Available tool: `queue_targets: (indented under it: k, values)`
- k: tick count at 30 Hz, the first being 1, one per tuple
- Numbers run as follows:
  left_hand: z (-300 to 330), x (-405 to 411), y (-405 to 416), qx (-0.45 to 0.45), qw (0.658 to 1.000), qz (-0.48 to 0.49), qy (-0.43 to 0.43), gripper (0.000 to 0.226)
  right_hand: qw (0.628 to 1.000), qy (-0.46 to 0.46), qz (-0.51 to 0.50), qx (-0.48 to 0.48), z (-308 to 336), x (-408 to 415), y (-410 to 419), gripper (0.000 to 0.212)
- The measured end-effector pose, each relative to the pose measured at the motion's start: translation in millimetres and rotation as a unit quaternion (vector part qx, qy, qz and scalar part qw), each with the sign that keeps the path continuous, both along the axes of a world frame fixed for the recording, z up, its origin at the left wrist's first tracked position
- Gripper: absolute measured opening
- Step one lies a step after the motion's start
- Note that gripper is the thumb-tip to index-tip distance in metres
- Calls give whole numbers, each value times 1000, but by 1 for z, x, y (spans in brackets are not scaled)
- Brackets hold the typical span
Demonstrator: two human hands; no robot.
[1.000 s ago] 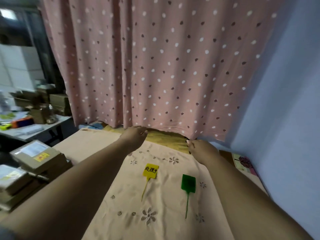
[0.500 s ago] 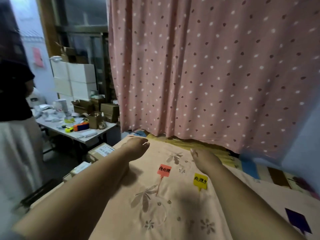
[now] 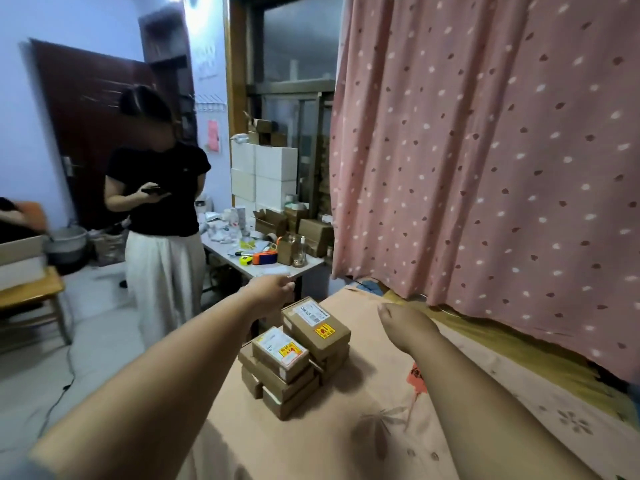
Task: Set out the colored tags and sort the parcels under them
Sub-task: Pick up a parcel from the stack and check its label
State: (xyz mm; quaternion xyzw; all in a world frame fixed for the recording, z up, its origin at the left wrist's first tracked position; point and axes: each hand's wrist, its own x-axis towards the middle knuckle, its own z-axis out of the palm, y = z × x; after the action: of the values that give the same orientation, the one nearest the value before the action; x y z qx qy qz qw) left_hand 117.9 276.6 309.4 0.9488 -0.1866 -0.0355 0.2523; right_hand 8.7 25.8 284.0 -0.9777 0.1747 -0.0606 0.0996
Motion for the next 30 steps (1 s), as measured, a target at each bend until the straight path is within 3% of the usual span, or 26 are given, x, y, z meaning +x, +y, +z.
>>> queue_targets:
  k: [15, 21, 25, 30]
  values:
    - [-28, 25, 42, -23, 992, 126, 17, 43, 992, 62, 104, -46, -14, 71, 21, 45]
    - [-44, 32, 45, -40, 988, 143, 42, 43, 990, 95, 108, -4, -33, 84, 33, 44]
    - [-65, 48, 45, -72, 983, 152, 79, 43, 990, 94, 62, 87, -58, 106, 47, 60]
    - [-108, 83, 47, -114, 969, 172, 139, 44, 981, 124, 46, 141, -96, 133, 73, 56]
